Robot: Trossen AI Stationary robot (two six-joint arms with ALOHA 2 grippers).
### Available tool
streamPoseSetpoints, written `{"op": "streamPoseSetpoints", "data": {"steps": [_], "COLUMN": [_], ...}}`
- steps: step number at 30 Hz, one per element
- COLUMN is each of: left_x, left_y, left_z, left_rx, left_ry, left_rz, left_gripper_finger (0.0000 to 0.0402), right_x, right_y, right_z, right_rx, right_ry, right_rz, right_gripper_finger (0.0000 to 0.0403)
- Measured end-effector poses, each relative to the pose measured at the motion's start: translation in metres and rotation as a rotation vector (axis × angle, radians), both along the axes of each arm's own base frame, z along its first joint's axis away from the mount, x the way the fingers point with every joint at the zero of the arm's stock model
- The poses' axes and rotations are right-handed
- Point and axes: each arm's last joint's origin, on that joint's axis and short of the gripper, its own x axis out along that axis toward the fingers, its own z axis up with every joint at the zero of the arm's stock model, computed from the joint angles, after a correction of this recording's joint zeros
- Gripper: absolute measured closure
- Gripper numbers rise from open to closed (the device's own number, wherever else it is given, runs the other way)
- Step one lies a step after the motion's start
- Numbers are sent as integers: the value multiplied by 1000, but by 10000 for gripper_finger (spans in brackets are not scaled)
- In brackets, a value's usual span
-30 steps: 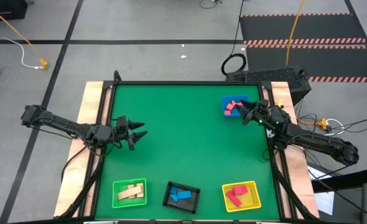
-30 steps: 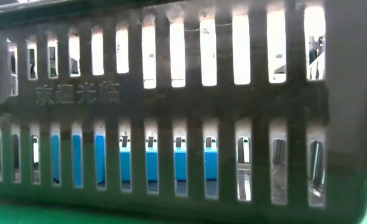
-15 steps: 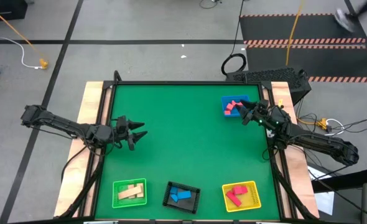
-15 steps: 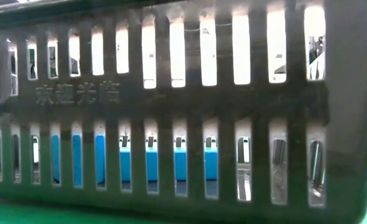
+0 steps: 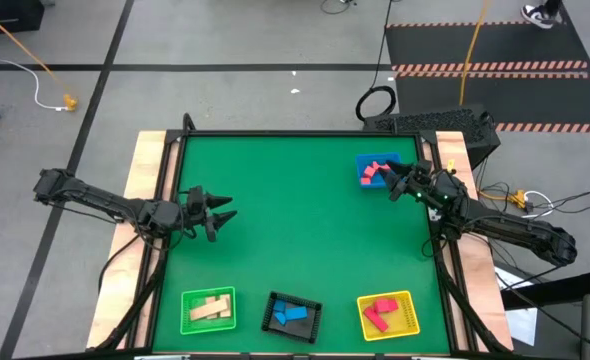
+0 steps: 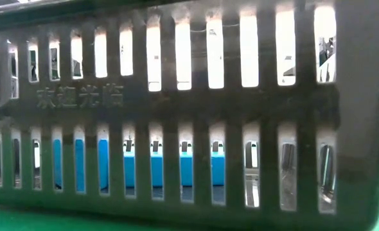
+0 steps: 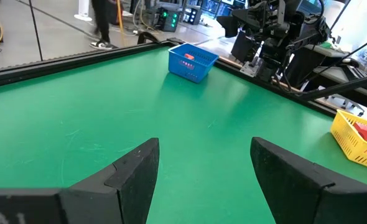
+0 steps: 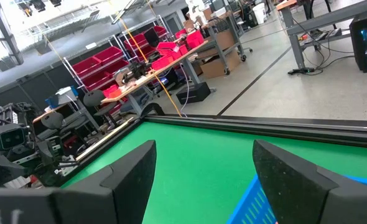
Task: Sort & place blocks by color
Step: Return to Home Position
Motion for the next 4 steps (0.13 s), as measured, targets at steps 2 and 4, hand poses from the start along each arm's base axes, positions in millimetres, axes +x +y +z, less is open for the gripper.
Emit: {"op": "streamPoseSetpoints", "data": {"steps": [2,4], "left_x": [0,0], "left_y": [0,0], "left_z": [0,0], "left_rx": [0,0], "left_ry": [1,0], "left_rz": [0,0], "left_gripper_finger": [149,149], "right_x": [0,0], "right_y": [0,0], "right_z": [0,0], "right_rx": [1,1], "right_ry": [0,0], "right_rz": [0,0], "right_gripper_finger": [144,144]}}
